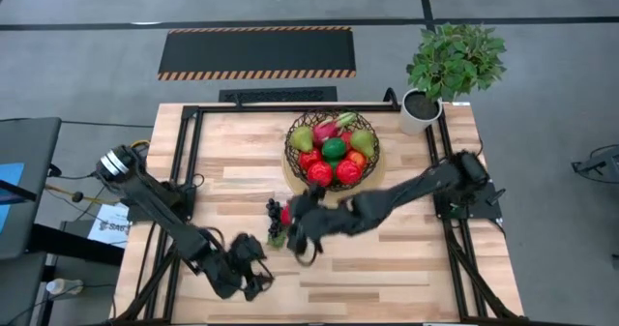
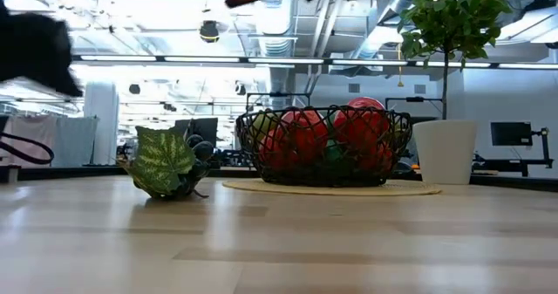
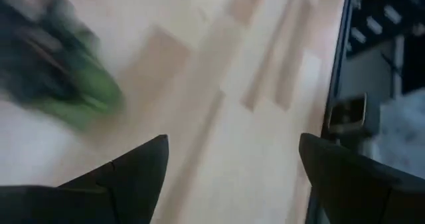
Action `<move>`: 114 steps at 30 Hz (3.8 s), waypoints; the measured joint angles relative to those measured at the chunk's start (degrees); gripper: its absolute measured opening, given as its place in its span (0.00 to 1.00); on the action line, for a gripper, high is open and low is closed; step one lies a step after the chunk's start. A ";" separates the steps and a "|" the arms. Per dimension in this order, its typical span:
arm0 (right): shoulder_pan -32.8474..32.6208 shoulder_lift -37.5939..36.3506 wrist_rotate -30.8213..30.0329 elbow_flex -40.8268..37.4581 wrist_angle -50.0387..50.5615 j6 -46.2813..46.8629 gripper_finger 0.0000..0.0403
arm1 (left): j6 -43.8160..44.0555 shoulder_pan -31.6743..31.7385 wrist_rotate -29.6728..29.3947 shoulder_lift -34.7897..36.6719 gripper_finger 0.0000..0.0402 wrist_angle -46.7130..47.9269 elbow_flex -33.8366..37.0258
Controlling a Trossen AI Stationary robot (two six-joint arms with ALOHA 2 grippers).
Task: Build produce basket
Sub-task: Put the red tomato into the black wire basket, then put the purple grapes into the black wire basket
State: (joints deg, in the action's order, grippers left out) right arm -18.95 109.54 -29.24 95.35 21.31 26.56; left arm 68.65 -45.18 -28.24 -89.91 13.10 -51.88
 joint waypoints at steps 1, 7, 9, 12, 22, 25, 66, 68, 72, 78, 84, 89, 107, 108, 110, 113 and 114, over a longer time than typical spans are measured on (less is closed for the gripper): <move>0.90 -1.39 -0.66 0.00 0.41 -1.04 0.77 | -0.34 0.20 -1.42 2.23 0.81 2.31 0.00; 8.57 -8.09 -3.96 0.04 5.60 -3.52 0.78 | -0.25 0.29 -11.22 16.44 0.81 16.78 -0.02; 11.55 -9.26 -3.93 0.04 8.29 -2.73 0.78 | -0.51 0.29 -13.64 20.43 0.81 19.71 -0.02; 15.89 -10.05 -3.95 0.08 11.92 -0.46 0.78 | -0.52 0.42 -16.64 25.51 0.81 24.23 -0.02; 27.81 -6.94 -0.09 -0.03 24.67 5.10 0.78 | -0.51 2.76 -20.03 34.51 0.81 36.06 -0.02; 30.76 -6.55 3.21 0.03 26.36 5.00 0.78 | -0.53 4.33 -19.53 35.69 0.81 38.53 -0.02; 44.57 -5.32 18.37 -9.49 27.94 -6.51 0.94 | -2.69 23.55 -12.54 36.77 0.81 39.83 0.00; 44.58 -5.25 18.56 -8.47 28.76 -6.56 0.96 | -2.53 23.54 -12.52 36.77 0.81 39.83 0.00; 44.60 -5.25 18.72 -4.80 30.46 -7.01 0.98 | -2.45 23.54 -11.02 36.77 0.81 39.83 0.00; 44.11 -5.27 18.76 1.70 32.55 -7.14 0.98 | -2.45 23.53 -9.48 36.77 0.81 39.87 0.00; 41.86 -5.27 18.77 5.39 32.13 -6.68 0.98 | -2.45 23.53 -9.19 36.77 0.81 39.90 0.00; 36.90 -5.30 20.83 5.95 27.67 -5.80 0.98 | -3.17 23.53 -9.09 36.77 0.81 39.92 0.00; 14.04 11.08 16.59 5.38 5.45 2.85 0.97 | -5.53 23.44 -5.95 36.65 0.81 44.25 0.04; 13.33 11.79 16.16 5.38 6.00 4.25 0.97 | -5.63 23.35 -5.96 36.68 0.81 44.35 0.04; 12.17 13.53 15.67 5.50 4.47 7.19 0.97 | -5.80 23.21 -5.90 36.66 0.81 45.26 0.04; 10.75 15.91 14.89 5.41 4.00 10.67 0.97 | -6.75 23.20 -5.81 36.66 0.81 45.44 0.04; 10.36 16.86 14.45 5.43 3.17 11.86 0.97 | -7.02 23.20 -5.65 36.66 0.81 45.53 0.04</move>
State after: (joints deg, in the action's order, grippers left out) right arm -8.59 126.40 -14.79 100.78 24.48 38.42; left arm 61.62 -21.98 -33.89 -53.25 58.63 -51.83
